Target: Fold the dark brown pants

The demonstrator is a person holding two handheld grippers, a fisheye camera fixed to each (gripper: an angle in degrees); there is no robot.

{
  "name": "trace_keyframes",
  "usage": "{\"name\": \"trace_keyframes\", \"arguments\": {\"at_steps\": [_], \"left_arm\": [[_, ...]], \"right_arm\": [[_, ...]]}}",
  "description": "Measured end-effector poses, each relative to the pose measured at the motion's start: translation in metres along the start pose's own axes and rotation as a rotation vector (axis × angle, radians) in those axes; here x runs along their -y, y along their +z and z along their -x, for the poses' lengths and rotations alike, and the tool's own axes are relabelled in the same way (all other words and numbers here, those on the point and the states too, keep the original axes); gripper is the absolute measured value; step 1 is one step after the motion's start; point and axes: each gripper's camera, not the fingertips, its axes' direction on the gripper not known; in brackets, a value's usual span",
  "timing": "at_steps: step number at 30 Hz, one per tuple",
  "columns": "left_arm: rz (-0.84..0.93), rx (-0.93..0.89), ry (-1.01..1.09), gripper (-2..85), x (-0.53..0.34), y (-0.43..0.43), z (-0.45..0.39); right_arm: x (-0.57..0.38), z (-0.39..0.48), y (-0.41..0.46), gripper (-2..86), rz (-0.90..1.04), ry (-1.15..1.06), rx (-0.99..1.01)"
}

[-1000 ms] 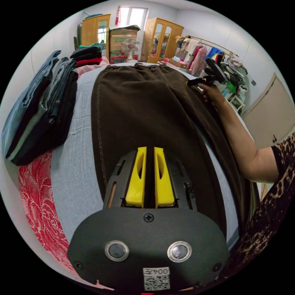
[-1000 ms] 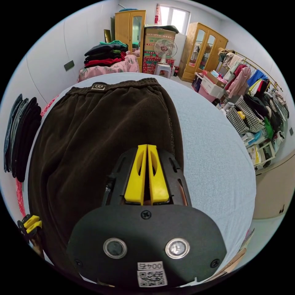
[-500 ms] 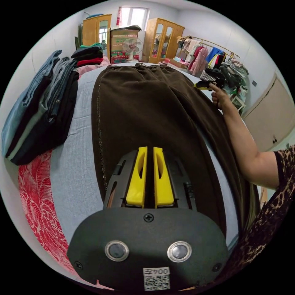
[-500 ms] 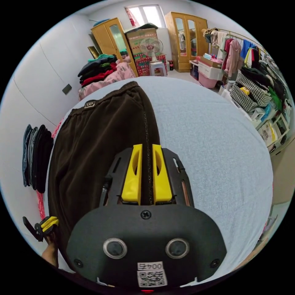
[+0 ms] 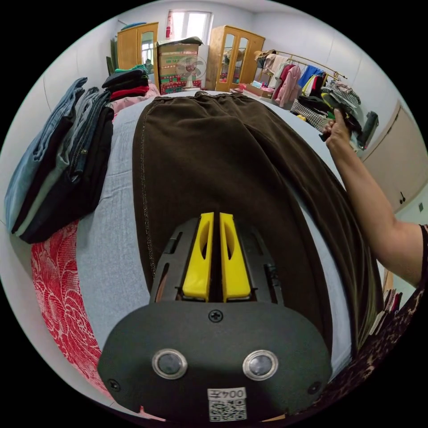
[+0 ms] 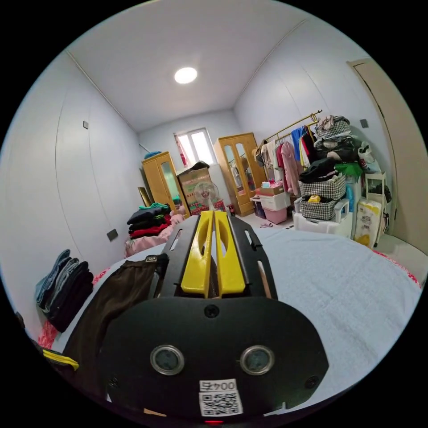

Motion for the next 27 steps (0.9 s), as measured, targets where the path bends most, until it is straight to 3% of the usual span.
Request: {"name": "trace_keyframes", "arguments": {"at_steps": [5, 8, 11, 13, 19, 22, 27], "left_arm": [[0.001, 0.035, 0.016, 2.4, -0.015, 0.0, -0.002], [0.002, 0.018, -0.007, 1.9, -0.022, 0.0, 0.006], [0.004, -0.006, -0.019, 1.5, -0.03, 0.0, 0.013], [0.004, -0.006, -0.019, 1.3, -0.034, 0.0, 0.015], [0.115, -0.094, -0.108, 0.9, -0.046, -0.009, 0.034], [0.08, -0.071, -0.065, 1.0, -0.071, -0.047, 0.026], [0.092, -0.059, -0.046, 2.0, -0.158, -0.125, 0.026]], "right_arm": [[0.015, 0.01, -0.038, 0.8, 0.056, -0.066, 0.08], [0.007, 0.025, -0.071, 3.1, 0.285, -0.139, 0.174], [-0.026, 0.044, -0.111, 4.5, 0.67, -0.231, 0.21], [-0.058, 0.056, -0.144, 3.8, 1.024, -0.295, 0.238], [-0.097, 0.068, -0.202, 0.9, 1.539, -0.345, 0.204], [-0.12, 0.071, -0.204, -0.1, 1.721, -0.443, 0.131], [-0.11, 0.082, -0.205, -0.7, 1.654, -0.531, 0.153]]}}
